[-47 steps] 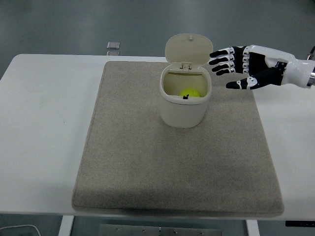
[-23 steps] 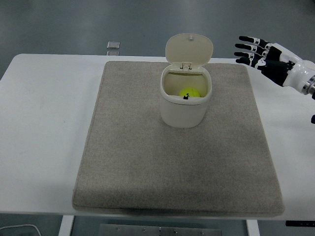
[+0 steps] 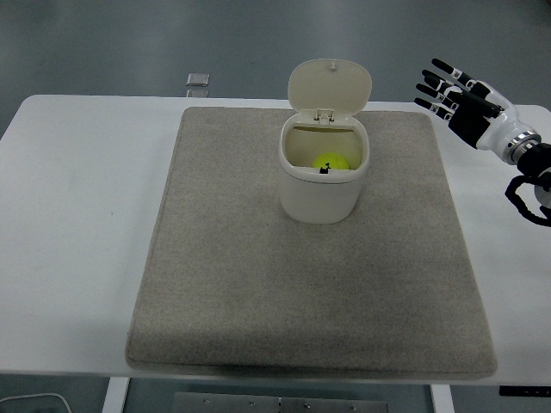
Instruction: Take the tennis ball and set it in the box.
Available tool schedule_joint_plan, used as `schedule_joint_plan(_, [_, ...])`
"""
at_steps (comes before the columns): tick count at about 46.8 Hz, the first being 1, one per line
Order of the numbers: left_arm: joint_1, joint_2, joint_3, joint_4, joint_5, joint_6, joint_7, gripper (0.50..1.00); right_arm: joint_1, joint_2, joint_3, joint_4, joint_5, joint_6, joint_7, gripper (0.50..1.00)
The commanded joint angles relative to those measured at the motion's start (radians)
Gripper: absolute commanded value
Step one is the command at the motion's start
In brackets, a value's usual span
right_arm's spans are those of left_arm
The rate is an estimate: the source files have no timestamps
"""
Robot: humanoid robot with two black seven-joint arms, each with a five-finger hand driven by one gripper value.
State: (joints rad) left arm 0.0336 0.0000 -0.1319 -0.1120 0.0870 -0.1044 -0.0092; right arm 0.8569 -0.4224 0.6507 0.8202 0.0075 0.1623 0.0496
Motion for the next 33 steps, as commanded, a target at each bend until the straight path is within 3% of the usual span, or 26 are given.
schedule_joint_plan(1, [0.000,0.000,0.000,0.000,0.000,0.000,0.000,0.992,0.001,0.007,0.001,-0.016,0.006,-0.007,-0.001,0.850])
schedule_joint_plan(10, [0.000,0.000,0.000,0.000,0.000,0.000,0.000,0.992,0.001,0.034,-0.002,-0.026,0.005,-0.009,0.012,0.854])
schedule_joint_plan(14, [0.000,0.000,0.000,0.000,0.000,0.000,0.000,0.992,-0.001,0.036,-0.003,-0.033,0.003,-0.007,0.013,0.905])
schedule_joint_plan(33, [0.000,0.000,0.000,0.000,0.000,0.000,0.000,0.992,-0.004,0.040,-0.002,-0.038,0.006,-0.004,0.016,0.905])
